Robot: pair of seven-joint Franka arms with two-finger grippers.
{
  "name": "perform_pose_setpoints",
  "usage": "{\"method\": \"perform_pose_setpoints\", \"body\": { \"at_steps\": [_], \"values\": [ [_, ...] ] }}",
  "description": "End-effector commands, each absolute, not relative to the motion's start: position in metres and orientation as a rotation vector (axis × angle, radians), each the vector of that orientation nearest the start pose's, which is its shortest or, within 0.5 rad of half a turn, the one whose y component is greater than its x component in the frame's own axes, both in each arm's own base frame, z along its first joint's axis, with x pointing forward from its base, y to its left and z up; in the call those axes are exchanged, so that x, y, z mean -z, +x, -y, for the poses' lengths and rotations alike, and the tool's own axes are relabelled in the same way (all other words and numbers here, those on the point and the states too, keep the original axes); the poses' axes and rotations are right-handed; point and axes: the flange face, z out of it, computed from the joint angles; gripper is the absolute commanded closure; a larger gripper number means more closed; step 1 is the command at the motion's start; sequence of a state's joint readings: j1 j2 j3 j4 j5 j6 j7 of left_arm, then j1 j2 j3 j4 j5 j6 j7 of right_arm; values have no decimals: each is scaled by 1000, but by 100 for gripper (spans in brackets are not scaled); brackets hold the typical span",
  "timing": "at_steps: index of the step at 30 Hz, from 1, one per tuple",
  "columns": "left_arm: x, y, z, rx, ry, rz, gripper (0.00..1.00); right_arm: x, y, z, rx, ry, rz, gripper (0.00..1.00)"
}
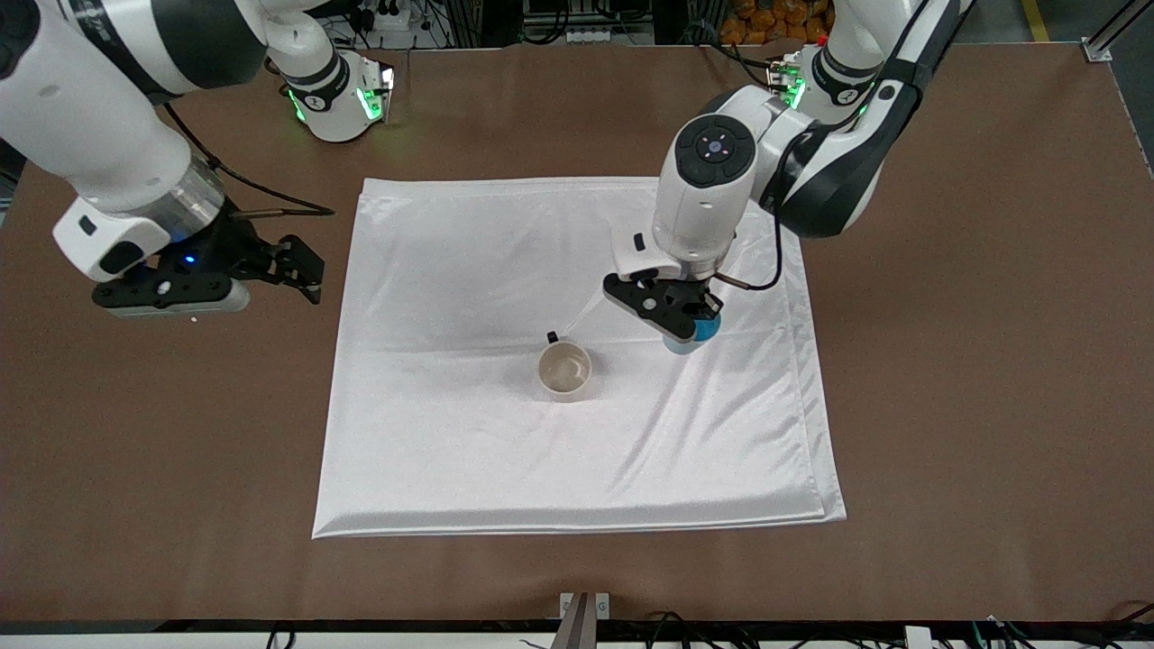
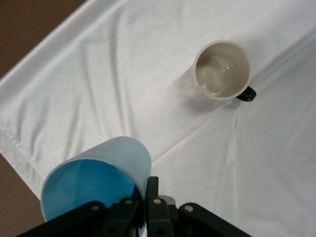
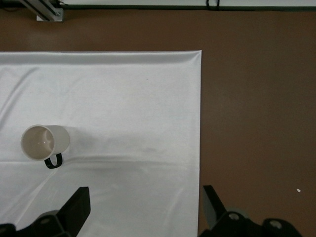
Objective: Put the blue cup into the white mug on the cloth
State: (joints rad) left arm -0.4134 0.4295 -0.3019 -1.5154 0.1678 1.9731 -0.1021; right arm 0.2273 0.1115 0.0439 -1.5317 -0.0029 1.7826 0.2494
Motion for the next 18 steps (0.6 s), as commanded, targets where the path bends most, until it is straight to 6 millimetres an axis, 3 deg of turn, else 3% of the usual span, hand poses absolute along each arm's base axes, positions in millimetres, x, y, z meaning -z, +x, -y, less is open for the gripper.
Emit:
{"method": "perform_pose_setpoints", "body": {
  "at_steps": [1,11,18],
  "values": [
    [-417,538,458,147,-2984,-1065,100,-614,577,-124,222,-3109,-48,0],
    [-386,532,518,216,-3002,-1123,100,-616,573,-81,150,-3120,-145,0],
    [-364,527,535,279,-3004,-1141,100,-591,570,-76,69,-3135,-45,0]
  ]
}}
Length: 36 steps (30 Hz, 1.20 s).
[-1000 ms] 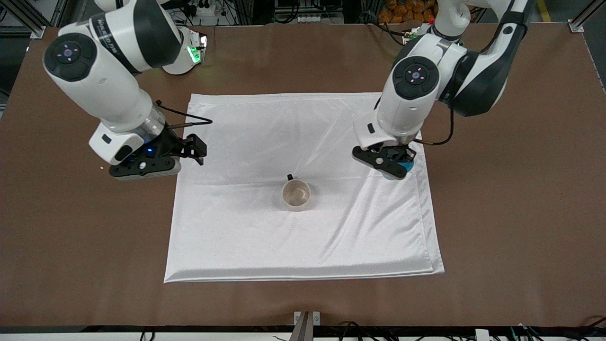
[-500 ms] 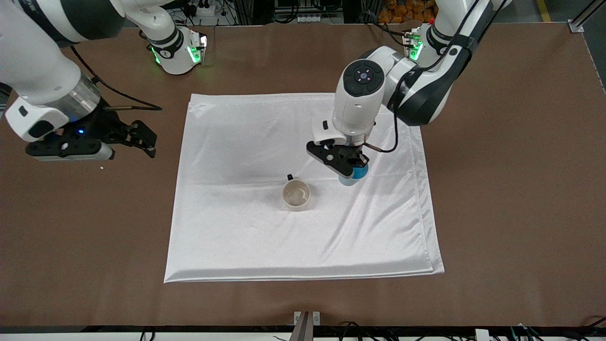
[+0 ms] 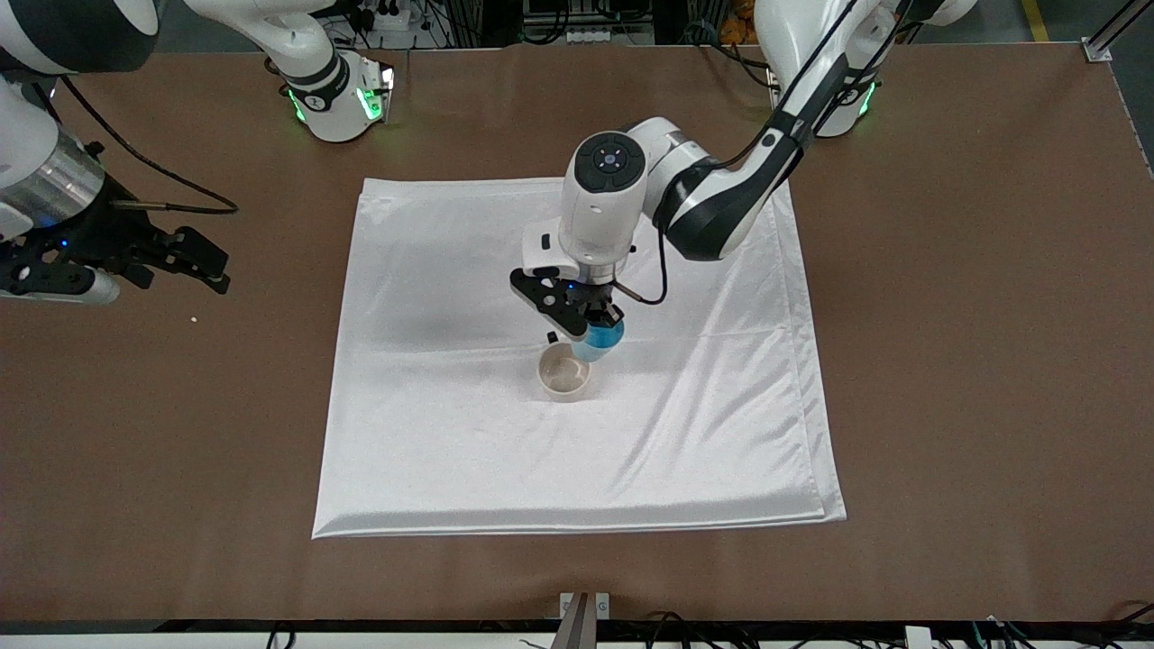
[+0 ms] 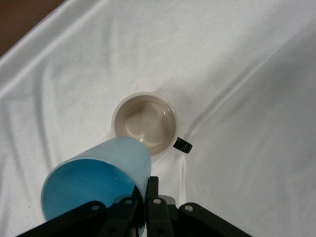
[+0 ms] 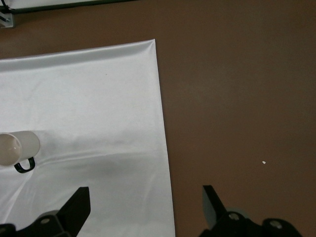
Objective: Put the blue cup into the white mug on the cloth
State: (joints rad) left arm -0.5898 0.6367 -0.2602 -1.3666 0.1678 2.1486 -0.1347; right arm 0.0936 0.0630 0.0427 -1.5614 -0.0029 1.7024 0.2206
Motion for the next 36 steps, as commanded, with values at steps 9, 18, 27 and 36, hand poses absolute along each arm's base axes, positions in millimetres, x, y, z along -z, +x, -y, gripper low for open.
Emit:
{"method": "perform_pose_setpoints", "body": {
  "at_steps": [9,18,27,36],
  "values": [
    [-340,525,545,306,-3001,-1172,100,-588,568,-47,36,-3136,156,0],
    [-306,524,551,327,-2952,-1188,100,-589,571,-34,52,-3110,124,0],
    [-293,527,553,361,-2942,-1190,100,-591,570,-18,51,-3098,76,0],
    [-285,526,552,345,-2937,-1196,95,-590,570,-12,45,-3098,95,0]
  ]
}}
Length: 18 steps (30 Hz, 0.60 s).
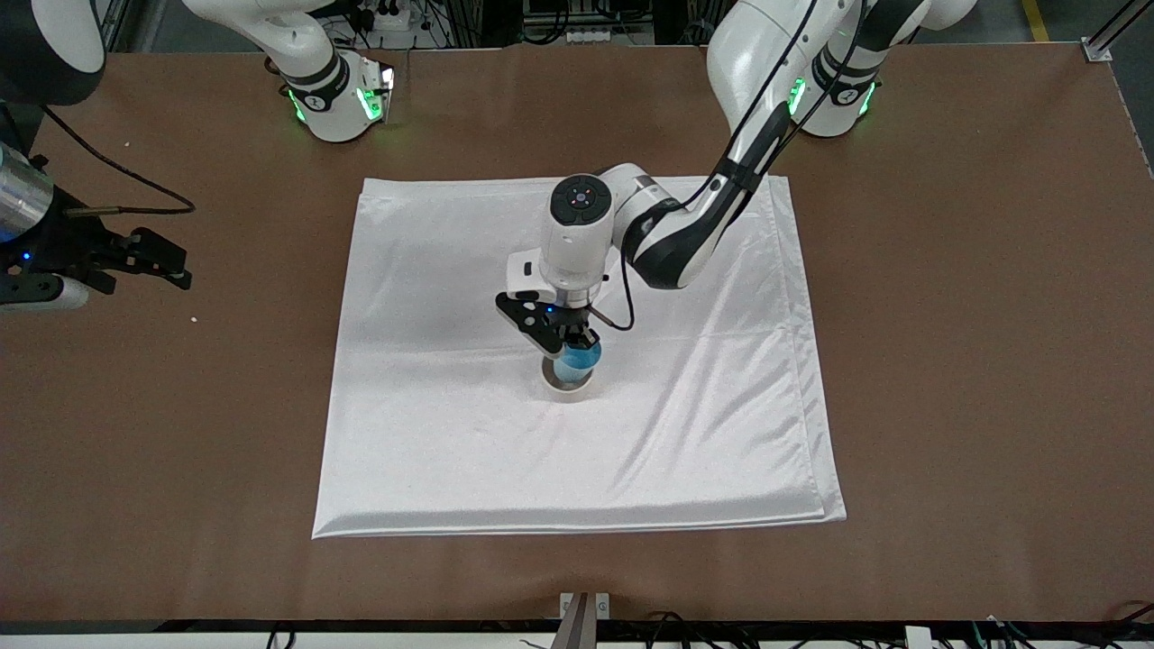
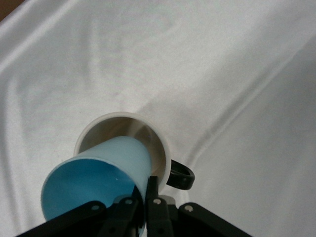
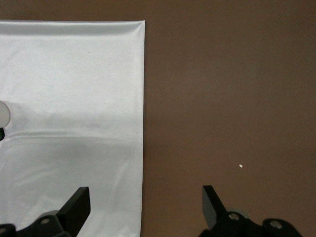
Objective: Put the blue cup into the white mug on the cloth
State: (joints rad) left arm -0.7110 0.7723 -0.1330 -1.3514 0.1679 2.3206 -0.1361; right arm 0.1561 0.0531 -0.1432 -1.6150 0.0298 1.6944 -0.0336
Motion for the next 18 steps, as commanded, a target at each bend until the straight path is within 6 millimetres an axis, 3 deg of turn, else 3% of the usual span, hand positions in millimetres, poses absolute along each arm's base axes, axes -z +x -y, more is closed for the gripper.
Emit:
{"method": "perform_pose_setpoints", "body": {
  "at_steps": [1,3,18],
  "values": [
    [-285,526,552,345,-2936,-1198,74,-590,570,-12,47,-3098,95,0],
    [-284,526,552,344,-2926,-1215,0,-591,570,-11,49,-3098,95,0],
    [-305,531,547,386,-2935,-1203,0,-591,571,-8,52,-3100,86,0]
  ]
}}
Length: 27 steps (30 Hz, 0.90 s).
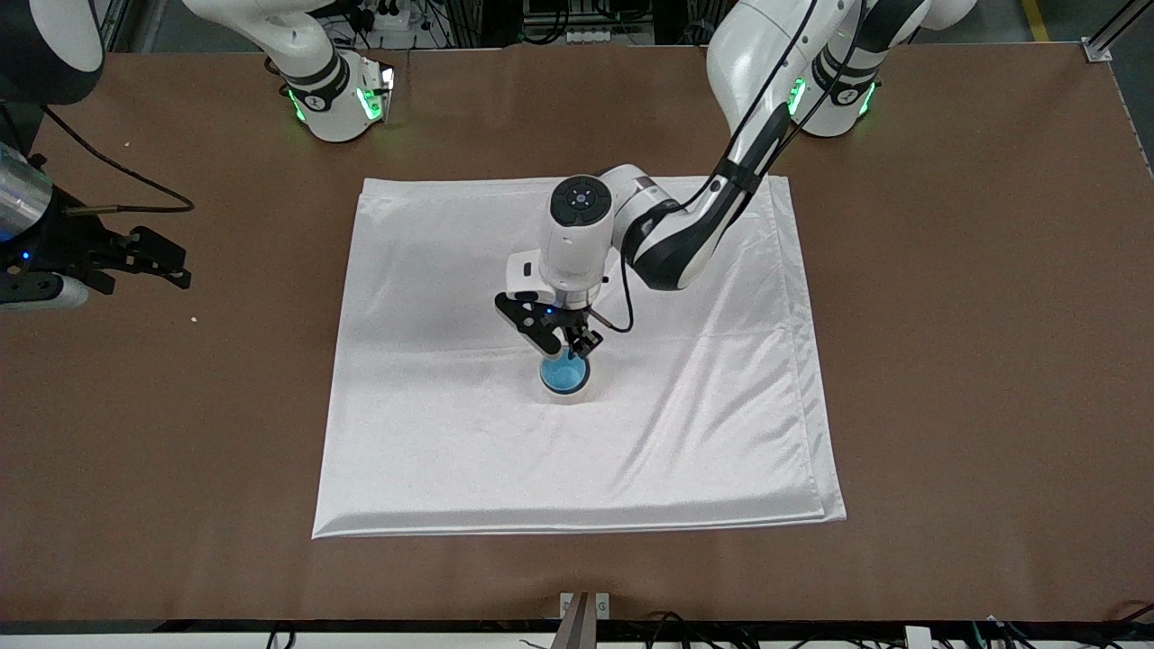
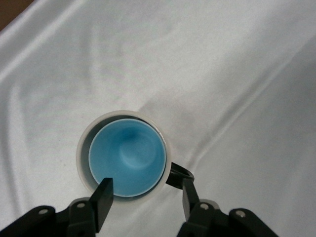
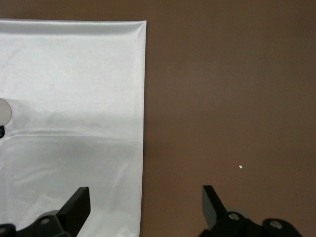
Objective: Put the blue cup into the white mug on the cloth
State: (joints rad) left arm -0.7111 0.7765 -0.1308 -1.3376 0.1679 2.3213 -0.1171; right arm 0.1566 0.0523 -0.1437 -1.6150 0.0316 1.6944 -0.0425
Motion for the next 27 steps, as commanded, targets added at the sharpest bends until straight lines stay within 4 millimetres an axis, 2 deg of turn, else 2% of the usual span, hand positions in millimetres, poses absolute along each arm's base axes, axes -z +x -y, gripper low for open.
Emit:
{"method": "perform_pose_setpoints", "body": {
  "at_steps": [1,5,9,14,18,21,23,27],
  "values": [
    [-309,533,546,393,-2938,-1199,0,-590,571,-6,50,-3100,83,0],
    [-330,539,538,430,-2938,-1183,0,-590,571,-6,50,-3100,83,0],
    [-369,551,509,423,-2932,-1123,0,-590,571,-7,50,-3100,85,0],
    [-415,556,473,325,-2932,-1047,0,-589,570,-5,43,-3100,81,0],
    [-445,561,430,313,-2963,-965,0,-590,571,-5,43,-3100,81,0],
    [-469,551,402,306,-3013,-915,0,-590,571,-7,45,-3102,84,0],
    [-480,547,374,293,-3050,-850,0,-590,571,-7,45,-3102,84,0],
    [-508,521,344,290,-3125,-773,0,-590,571,-7,45,-3102,84,0]
  ]
}}
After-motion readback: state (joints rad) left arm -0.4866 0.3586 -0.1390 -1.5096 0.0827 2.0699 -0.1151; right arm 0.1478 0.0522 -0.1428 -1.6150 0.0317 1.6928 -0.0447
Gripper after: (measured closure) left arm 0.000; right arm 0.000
